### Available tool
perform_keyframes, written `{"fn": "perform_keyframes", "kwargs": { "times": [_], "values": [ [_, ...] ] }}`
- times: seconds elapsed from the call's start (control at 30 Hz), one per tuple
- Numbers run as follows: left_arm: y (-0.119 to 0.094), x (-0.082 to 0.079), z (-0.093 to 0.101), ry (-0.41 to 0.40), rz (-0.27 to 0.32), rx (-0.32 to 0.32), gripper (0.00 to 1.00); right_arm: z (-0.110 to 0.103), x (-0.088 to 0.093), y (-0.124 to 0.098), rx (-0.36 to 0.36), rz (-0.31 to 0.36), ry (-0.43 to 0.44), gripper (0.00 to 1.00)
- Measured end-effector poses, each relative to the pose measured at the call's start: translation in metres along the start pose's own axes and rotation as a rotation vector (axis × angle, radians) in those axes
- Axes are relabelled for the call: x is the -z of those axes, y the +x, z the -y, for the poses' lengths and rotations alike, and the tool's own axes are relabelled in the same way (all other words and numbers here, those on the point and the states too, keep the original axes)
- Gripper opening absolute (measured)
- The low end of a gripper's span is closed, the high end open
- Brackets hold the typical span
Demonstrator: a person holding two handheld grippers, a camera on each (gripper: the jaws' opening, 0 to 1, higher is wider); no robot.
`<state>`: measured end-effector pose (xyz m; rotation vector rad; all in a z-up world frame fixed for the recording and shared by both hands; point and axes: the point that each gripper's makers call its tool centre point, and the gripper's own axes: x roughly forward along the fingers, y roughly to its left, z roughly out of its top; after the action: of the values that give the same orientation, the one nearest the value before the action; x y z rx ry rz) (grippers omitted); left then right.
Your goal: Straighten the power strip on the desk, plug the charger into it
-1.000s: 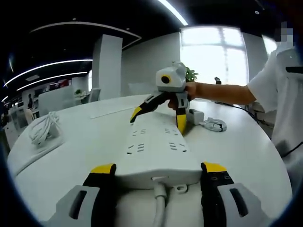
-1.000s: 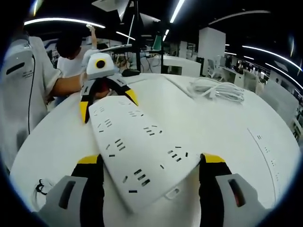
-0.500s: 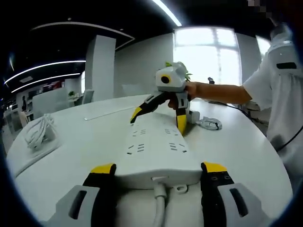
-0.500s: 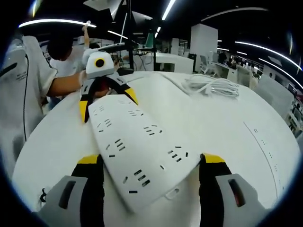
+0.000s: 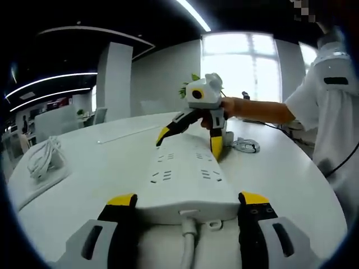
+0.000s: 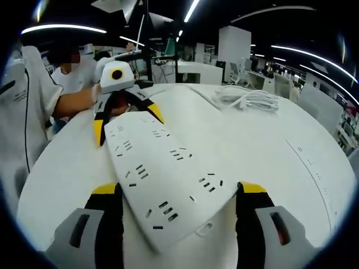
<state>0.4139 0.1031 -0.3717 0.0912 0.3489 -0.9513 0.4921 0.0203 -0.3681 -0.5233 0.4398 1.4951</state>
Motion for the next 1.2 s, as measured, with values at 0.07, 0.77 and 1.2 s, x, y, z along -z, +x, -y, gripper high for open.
{"fn": "perform_keyframes", "kwargs": {
  "times": [0.07, 0.77, 1.2],
  "values": [
    [0.000, 0.000, 0.000, 0.000, 0.000, 0.001, 0.74, -0.002, 0.000, 0.000, 0.003, -0.006, 0.003, 0.81],
    [-0.002, 0.000, -0.001, 0.017, 0.002, 0.010, 0.75, 0.003, 0.001, -0.007, -0.017, -0.015, 0.021, 0.78],
    [-0.002, 0.000, -0.001, 0.018, 0.003, 0.003, 0.75, -0.006, -0.003, -0.010, -0.118, 0.029, -0.066, 0.72]
  ]
}}
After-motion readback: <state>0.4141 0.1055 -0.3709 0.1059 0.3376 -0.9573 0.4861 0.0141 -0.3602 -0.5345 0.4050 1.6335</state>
